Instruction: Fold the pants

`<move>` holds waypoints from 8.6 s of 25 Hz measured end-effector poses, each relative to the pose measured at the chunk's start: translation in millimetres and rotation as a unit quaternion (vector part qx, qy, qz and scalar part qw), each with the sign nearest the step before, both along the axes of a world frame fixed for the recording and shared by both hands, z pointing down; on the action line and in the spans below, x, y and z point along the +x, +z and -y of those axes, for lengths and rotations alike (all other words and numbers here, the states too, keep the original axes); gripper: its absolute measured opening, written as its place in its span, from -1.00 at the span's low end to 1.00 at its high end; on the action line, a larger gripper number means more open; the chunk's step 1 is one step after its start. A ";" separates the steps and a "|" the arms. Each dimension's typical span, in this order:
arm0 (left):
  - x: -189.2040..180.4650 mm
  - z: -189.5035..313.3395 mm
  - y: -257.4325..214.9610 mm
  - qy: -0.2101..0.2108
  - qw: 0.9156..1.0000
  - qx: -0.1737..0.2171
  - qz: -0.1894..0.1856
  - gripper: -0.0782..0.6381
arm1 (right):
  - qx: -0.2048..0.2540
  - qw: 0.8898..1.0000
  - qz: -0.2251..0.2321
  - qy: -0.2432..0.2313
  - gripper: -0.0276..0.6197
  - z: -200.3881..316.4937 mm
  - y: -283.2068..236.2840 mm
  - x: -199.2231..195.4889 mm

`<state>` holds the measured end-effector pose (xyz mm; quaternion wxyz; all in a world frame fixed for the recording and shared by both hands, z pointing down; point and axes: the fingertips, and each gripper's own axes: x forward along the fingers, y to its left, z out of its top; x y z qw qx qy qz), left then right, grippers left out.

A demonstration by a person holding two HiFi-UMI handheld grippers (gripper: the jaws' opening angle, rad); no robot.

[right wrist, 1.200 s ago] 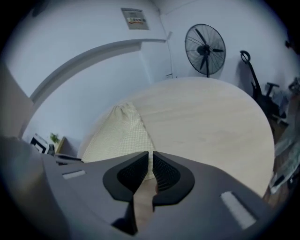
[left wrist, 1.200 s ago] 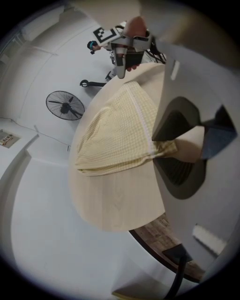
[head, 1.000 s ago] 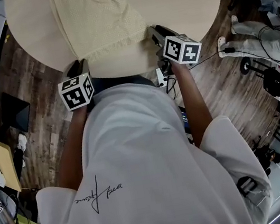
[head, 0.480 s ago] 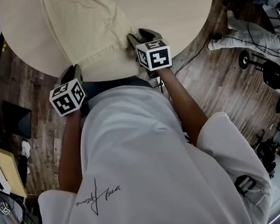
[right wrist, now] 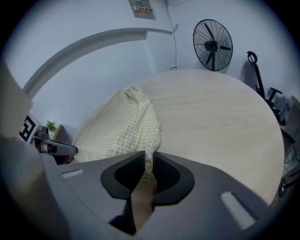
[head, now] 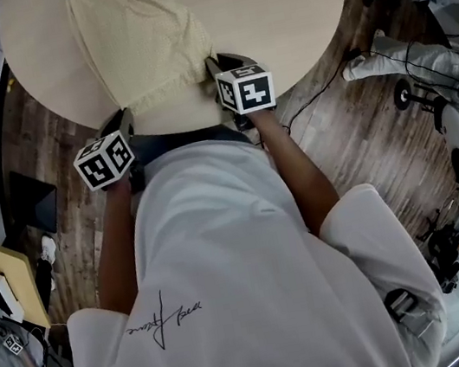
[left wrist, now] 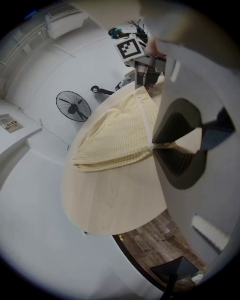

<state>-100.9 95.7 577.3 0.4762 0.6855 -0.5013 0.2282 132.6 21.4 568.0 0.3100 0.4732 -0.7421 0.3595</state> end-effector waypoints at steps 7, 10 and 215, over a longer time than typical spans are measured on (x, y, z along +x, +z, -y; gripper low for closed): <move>-15.2 1.4 -4.3 -0.004 1.000 0.003 -0.018 -0.54 | -0.072 0.995 0.066 -0.008 -0.79 -6.5 4.5 -11.6; -20.5 1.9 -7.2 -0.006 1.000 0.002 -0.029 -0.54 | -0.102 0.989 0.109 0.001 -0.80 -7.1 4.0 -10.1; -109.9 236.8 -120.5 -0.135 0.940 0.142 -0.279 -0.62 | -0.048 0.807 0.544 0.224 -0.91 199.1 -123.8 -53.1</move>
